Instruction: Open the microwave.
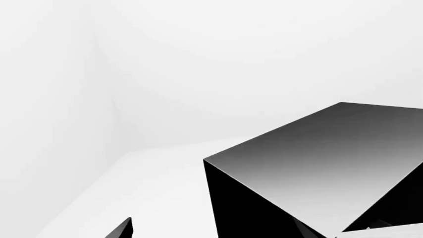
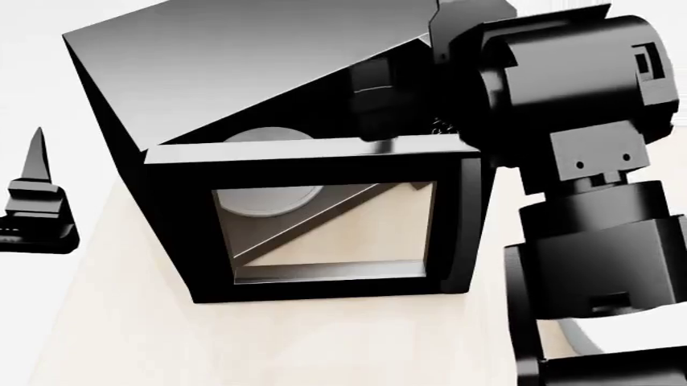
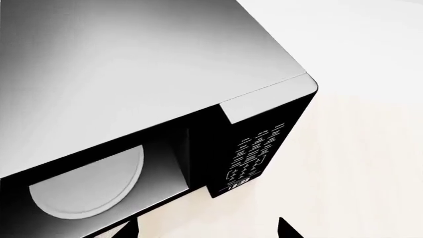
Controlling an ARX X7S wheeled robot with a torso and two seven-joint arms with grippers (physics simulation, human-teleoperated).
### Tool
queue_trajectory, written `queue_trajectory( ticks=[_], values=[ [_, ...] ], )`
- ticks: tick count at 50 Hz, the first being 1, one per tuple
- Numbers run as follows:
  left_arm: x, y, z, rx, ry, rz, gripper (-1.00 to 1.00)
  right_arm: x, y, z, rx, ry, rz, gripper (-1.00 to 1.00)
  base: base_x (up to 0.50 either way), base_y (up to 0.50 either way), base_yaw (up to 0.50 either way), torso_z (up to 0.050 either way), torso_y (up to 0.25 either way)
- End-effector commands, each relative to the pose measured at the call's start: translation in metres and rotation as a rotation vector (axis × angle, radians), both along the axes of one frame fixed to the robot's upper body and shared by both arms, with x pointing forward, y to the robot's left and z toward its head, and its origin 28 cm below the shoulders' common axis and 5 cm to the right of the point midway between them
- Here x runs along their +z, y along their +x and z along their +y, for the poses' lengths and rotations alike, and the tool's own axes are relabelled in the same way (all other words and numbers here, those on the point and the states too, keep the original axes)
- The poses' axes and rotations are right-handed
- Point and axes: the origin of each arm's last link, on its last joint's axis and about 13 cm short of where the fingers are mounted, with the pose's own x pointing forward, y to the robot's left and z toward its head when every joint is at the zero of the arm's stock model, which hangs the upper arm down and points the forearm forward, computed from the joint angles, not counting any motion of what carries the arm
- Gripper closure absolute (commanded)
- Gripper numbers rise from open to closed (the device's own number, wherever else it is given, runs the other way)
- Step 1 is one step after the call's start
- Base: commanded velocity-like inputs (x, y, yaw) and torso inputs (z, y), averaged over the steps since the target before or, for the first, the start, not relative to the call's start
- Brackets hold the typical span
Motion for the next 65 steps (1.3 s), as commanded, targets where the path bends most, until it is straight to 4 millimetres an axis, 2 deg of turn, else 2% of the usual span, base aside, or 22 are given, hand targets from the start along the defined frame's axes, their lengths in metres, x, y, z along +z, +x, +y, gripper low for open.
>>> queue_trajectory(
  ticks=[1, 44, 65],
  values=[
    [-0.001, 0.000, 0.000, 0.000, 0.001, 0.001, -1.00, -0.008, 0.005, -0.003, -0.016, -0.014, 0.024, -1.00, 0.00, 0.00, 0.00, 0.000, 0.000],
    [0.000, 0.000, 0.000, 0.002, 0.000, 0.002, -1.00, -0.006, -0.013, -0.018, -0.003, -0.023, 0.168, -1.00, 0.00, 0.00, 0.00, 0.000, 0.000],
    [-0.001, 0.001, 0.000, 0.004, -0.002, 0.002, -1.00, -0.016, -0.023, -0.026, 0.048, -0.030, 0.259, -1.00, 0.00, 0.00, 0.00, 0.000, 0.000]
  ],
)
